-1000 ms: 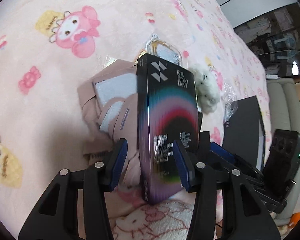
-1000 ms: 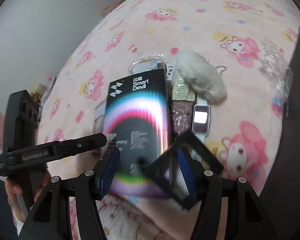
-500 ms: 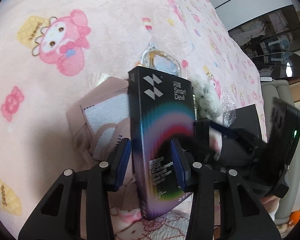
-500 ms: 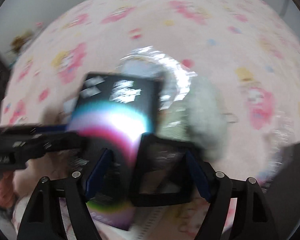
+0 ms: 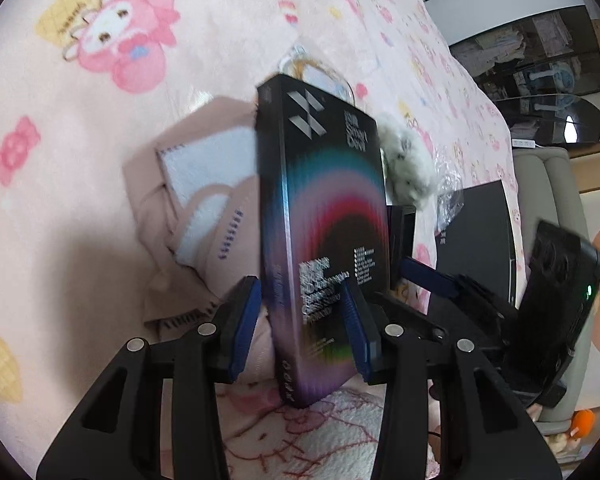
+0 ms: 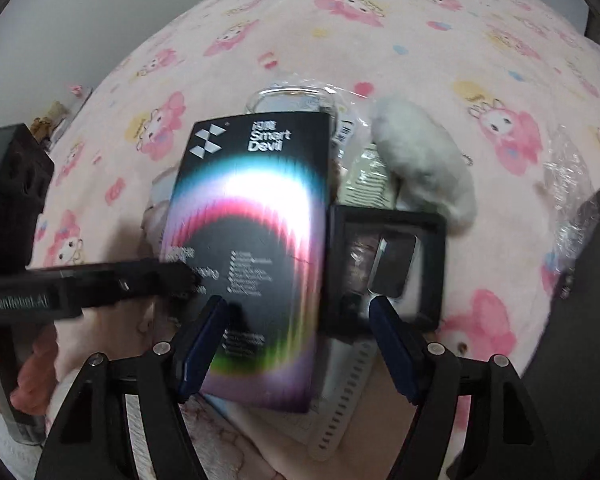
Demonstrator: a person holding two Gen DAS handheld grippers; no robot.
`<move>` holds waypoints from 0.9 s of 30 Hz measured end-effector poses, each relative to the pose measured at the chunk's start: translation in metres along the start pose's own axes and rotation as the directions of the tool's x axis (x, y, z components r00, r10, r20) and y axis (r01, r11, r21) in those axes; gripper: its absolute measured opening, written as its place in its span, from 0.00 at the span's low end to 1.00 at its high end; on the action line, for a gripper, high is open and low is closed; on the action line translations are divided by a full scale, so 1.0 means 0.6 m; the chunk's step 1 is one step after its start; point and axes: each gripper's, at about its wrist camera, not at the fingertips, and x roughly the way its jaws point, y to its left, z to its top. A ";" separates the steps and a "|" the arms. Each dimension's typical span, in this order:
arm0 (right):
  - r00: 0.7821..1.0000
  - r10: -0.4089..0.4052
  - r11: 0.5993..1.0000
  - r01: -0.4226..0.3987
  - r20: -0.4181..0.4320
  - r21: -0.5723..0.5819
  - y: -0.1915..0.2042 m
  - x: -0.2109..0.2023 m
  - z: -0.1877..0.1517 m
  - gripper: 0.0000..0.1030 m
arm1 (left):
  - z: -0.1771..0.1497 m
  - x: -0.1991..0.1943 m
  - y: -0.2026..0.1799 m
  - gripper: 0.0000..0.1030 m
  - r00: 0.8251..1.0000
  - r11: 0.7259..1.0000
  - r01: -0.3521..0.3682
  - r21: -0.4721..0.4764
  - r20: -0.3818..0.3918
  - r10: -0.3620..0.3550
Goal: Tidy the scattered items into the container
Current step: 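Lift the Smart Devil box upright with the left gripper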
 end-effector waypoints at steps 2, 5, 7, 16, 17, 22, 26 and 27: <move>1.000 0.012 1.000 -0.012 -0.019 -0.003 -0.003 0.015 0.005 0.75 | 0.001 0.007 -0.005 0.39 1.000 1.000 -0.017 0.003 -0.008 0.017; 1.000 0.022 1.000 -0.022 -0.003 0.004 -0.002 0.014 0.003 0.74 | 0.002 0.003 -0.007 0.39 1.000 1.000 -0.015 0.002 0.012 0.015; 0.998 0.069 0.997 -0.069 0.014 0.022 -0.005 -0.001 -0.001 0.62 | -0.001 -0.004 -0.013 0.41 0.999 0.999 -0.033 0.011 0.029 0.033; 0.935 0.338 0.934 -0.347 0.106 0.083 0.024 -0.076 -0.022 0.40 | -0.031 -0.090 -0.078 0.28 0.984 0.984 -0.110 0.142 0.156 0.087; 0.941 0.318 0.943 -0.327 0.118 0.062 0.034 -0.085 -0.023 0.40 | -0.032 -0.092 -0.078 0.28 0.984 0.985 -0.112 0.135 0.154 0.090; 0.983 0.165 0.983 -0.171 0.082 0.073 0.033 -0.070 -0.044 0.42 | -0.028 -0.080 -0.048 0.28 0.986 0.991 -0.122 0.064 0.124 0.113; 0.973 0.229 0.964 -0.230 0.027 0.135 0.000 -0.045 -0.072 0.46 | -0.030 -0.065 -0.030 0.31 0.991 0.994 -0.098 0.040 0.096 0.094; 0.972 0.234 0.963 -0.237 0.033 0.128 -0.001 -0.043 -0.071 0.47 | -0.028 -0.059 -0.028 0.32 0.991 0.994 -0.099 0.039 0.090 0.095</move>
